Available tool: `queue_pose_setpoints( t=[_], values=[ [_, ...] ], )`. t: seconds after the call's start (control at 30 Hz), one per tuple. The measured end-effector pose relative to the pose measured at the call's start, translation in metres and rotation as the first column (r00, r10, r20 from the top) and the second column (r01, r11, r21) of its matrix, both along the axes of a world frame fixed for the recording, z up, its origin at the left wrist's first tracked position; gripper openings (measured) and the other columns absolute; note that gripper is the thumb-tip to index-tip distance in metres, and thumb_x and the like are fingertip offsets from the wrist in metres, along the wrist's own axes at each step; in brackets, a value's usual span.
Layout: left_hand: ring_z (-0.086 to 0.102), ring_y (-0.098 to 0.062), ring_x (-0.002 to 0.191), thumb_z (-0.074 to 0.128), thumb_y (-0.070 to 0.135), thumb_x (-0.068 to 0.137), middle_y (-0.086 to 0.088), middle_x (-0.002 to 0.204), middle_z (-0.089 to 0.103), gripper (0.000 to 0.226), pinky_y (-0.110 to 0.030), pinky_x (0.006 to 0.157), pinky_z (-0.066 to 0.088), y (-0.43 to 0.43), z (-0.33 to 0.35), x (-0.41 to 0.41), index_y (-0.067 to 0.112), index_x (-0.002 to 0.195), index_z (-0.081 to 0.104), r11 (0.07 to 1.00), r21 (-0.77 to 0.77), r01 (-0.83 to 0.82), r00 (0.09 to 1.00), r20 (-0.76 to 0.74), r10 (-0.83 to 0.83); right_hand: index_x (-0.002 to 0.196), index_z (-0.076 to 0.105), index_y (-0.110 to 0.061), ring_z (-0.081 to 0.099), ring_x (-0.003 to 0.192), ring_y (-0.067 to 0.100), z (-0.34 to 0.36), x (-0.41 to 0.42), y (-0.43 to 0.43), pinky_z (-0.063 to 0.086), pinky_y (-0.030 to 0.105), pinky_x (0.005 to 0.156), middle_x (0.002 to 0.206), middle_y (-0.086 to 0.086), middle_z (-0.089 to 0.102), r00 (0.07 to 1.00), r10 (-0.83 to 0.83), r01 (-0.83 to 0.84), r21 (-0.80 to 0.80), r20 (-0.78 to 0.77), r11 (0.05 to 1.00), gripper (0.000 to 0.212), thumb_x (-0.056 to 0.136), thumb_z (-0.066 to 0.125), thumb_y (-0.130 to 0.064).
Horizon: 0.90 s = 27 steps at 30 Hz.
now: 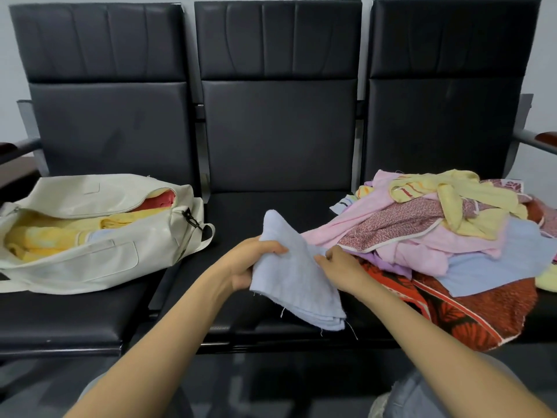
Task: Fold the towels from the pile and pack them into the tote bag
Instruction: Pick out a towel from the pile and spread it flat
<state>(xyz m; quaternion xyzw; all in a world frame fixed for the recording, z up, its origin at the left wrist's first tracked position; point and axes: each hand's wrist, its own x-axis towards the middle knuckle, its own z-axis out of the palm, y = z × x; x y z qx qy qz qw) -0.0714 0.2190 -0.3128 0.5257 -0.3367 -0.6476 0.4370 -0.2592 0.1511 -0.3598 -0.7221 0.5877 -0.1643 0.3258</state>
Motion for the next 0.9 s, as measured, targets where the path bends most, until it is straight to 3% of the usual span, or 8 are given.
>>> queue_pose_setpoints(
  t=[0.13, 0.3, 0.4, 0.5, 0.6, 0.73, 0.83, 0.9],
  values=[
    [0.068, -0.031, 0.101, 0.066, 0.011, 0.082, -0.017, 0.111, 0.069, 0.039, -0.042, 0.076, 0.056, 0.009, 0.018, 0.015, 0.001, 0.119, 0.059, 0.994, -0.099, -0.056, 0.992, -0.114, 0.044, 0.111, 0.06, -0.012, 0.061, 0.102, 0.021, 0.005, 0.034, 0.015, 0.05, 0.036, 0.086, 0.113, 0.007, 0.065, 0.723, -0.281, 0.01, 0.397, 0.631, 0.918, 0.046, 0.095, 0.045, -0.053],
    [0.069, -0.029, 0.094, 0.071, 0.014, 0.074, -0.015, 0.105, 0.07, 0.041, -0.04, 0.074, 0.057, 0.016, 0.024, 0.033, 0.003, 0.112, 0.063, 0.987, -0.102, -0.125, 0.969, -0.229, 0.099, 0.111, 0.066, -0.003, 0.072, 0.085, 0.033, 0.017, 0.041, 0.024, 0.053, 0.045, 0.085, 0.104, 0.02, 0.071, 0.442, -0.523, -0.337, 0.675, 0.729, 0.657, 0.072, 0.085, 0.05, -0.069],
    [0.069, -0.029, 0.094, 0.072, 0.017, 0.069, -0.015, 0.107, 0.07, 0.047, -0.04, 0.073, 0.057, 0.017, 0.022, 0.044, 0.004, 0.113, 0.063, 0.985, -0.078, -0.153, 0.968, -0.212, 0.133, 0.122, 0.062, -0.007, 0.067, 0.103, 0.033, 0.02, 0.042, 0.019, 0.049, 0.044, 0.093, 0.116, 0.019, 0.068, 0.405, -0.506, -0.413, 0.646, 0.761, 0.642, 0.07, 0.084, 0.055, -0.065],
    [0.068, -0.03, 0.097, 0.075, 0.017, 0.069, -0.015, 0.111, 0.069, 0.051, -0.041, 0.073, 0.056, 0.018, 0.019, 0.059, 0.004, 0.117, 0.062, 0.984, -0.052, -0.168, 0.972, -0.178, 0.157, 0.133, 0.054, -0.008, 0.064, 0.11, 0.027, 0.026, 0.04, 0.013, 0.05, 0.039, 0.091, 0.122, 0.014, 0.066, 0.376, -0.439, -0.413, 0.572, 0.816, 0.709, 0.053, 0.087, 0.065, -0.031],
    [0.069, -0.03, 0.098, 0.073, 0.014, 0.077, -0.017, 0.11, 0.07, 0.04, -0.043, 0.081, 0.056, 0.019, 0.015, 0.067, 0.001, 0.114, 0.062, 0.982, -0.05, -0.184, 0.982, -0.06, 0.181, 0.144, 0.037, -0.02, 0.063, 0.106, 0.024, 0.025, 0.034, 0.007, 0.053, 0.036, 0.079, 0.124, 0.012, 0.059, 0.36, -0.373, -0.254, 0.474, 0.855, 0.843, 0.069, 0.084, 0.066, -0.001],
    [0.068, -0.032, 0.099, 0.078, 0.012, 0.076, -0.021, 0.11, 0.068, 0.036, -0.042, 0.083, 0.055, 0.019, 0.003, 0.068, 0.001, 0.104, 0.058, 0.951, -0.156, -0.267, 0.945, 0.152, 0.29, 0.128, 0.053, -0.03, 0.065, 0.105, 0.02, 0.03, 0.029, 0.006, 0.056, 0.029, 0.077, 0.121, 0.01, 0.061, 0.47, -0.112, -0.207, 0.233, 0.875, 0.95, 0.048, 0.09, 0.059, 0.0],
    [0.067, -0.028, 0.099, 0.082, 0.013, 0.073, -0.015, 0.11, 0.062, 0.071, -0.034, 0.076, 0.056, 0.02, -0.005, 0.071, 0.026, 0.129, 0.041, 0.909, -0.323, -0.261, 0.899, 0.261, 0.351, 0.115, 0.063, -0.024, 0.064, 0.102, 0.013, 0.038, 0.024, 0.007, 0.055, 0.024, 0.075, 0.121, 0.005, 0.06, 0.555, 0.009, -0.234, 0.145, 0.832, 0.961, 0.035, 0.09, 0.058, 0.001],
    [0.064, -0.023, 0.107, 0.078, 0.014, 0.078, -0.006, 0.119, 0.059, 0.064, -0.028, 0.078, 0.056, 0.02, -0.005, 0.072, 0.035, 0.131, 0.049, 0.905, -0.395, -0.16, 0.897, 0.323, 0.3, 0.114, 0.064, -0.026, 0.061, 0.104, 0.013, 0.041, 0.02, 0.009, 0.056, 0.026, 0.078, 0.119, 0.0, 0.059, 0.624, 0.083, -0.245, 0.094, 0.777, 0.965, 0.041, 0.085, 0.065, 0.002]
  ],
)
